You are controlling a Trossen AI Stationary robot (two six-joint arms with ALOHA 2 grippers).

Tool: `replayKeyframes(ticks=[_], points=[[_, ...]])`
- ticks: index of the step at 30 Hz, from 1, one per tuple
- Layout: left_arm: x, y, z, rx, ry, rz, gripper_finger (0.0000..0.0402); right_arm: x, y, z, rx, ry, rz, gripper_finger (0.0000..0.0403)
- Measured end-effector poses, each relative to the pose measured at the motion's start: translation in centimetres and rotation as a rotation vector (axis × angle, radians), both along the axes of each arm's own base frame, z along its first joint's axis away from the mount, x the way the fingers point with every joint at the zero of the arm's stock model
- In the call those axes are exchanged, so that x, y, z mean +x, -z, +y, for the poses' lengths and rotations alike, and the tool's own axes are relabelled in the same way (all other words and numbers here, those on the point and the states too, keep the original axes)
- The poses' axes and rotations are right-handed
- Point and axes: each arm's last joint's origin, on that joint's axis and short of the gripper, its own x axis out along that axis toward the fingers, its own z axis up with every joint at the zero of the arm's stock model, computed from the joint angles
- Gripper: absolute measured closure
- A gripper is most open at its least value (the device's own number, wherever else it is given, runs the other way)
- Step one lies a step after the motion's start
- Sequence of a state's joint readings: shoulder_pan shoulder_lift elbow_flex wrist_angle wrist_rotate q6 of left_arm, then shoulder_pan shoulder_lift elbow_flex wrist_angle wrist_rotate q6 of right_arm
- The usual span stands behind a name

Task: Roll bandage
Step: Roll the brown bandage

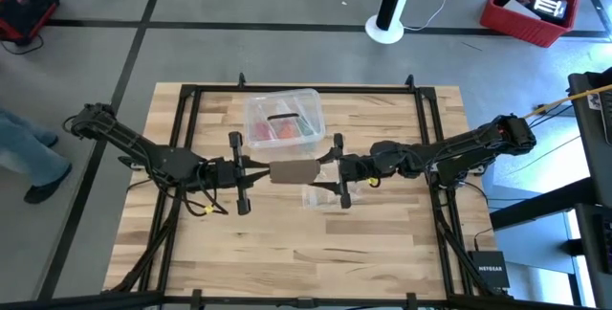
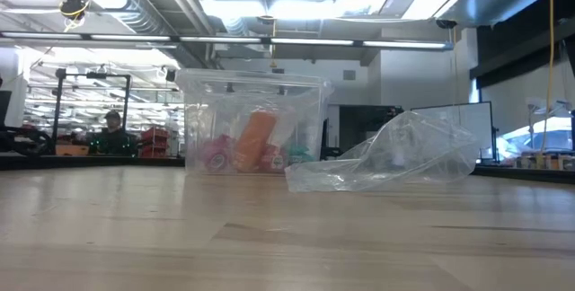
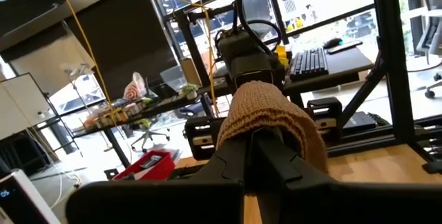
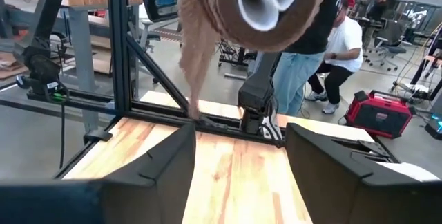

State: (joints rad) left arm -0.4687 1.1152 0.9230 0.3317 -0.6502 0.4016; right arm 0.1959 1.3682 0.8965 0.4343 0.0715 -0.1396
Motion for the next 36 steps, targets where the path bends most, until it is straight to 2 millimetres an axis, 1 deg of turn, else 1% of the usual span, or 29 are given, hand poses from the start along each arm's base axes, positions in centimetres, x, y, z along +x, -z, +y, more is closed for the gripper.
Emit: replayKeyframes(ticks=[4, 7, 9, 18, 24, 27, 32, 36], points=[[-0.03, -0.15, 0.01, 0.007, -0.002, -0.012, 0.0402, 0.00, -0.28, 0.00, 0.008, 0.000, -0.028, 0.0175], [-0.02, -0.13, 0.00, 0.007, -0.001, -0.010, 0.0402, -0.01, -0.09, 0.05, 0.016, -0.013, -0.007, 0.0175], [-0.02, -0.14, 0.00, -0.005, 0.000, -0.014, 0.0402, -0.02, -0.01, 0.09, 0.053, -0.027, 0.006, 0.0175], [0.00, 0.04, 0.00, -0.009, 0.001, 0.002, 0.0402, -0.03, -0.06, 0.14, 0.090, -0.043, 0.007, 0.0174], [0.07, 0.14, 0.14, -0.027, -0.009, 0.009, 0.0402, -0.05, 0.19, 0.22, 0.115, -0.072, 0.039, 0.0147], [0.07, 0.13, 0.18, -0.044, -0.017, 0.005, 0.0402, -0.05, 0.16, 0.25, 0.116, -0.078, 0.036, 0.0140], [0.07, 0.13, 0.19, -0.041, -0.019, 0.006, 0.0402, -0.05, 0.12, 0.25, 0.142, -0.077, 0.036, 0.0147], [0.07, 0.15, 0.19, -0.044, -0.019, 0.007, 0.0402, -0.02, -0.39, 0.25, 0.151, -0.081, -0.017, 0.0162]])
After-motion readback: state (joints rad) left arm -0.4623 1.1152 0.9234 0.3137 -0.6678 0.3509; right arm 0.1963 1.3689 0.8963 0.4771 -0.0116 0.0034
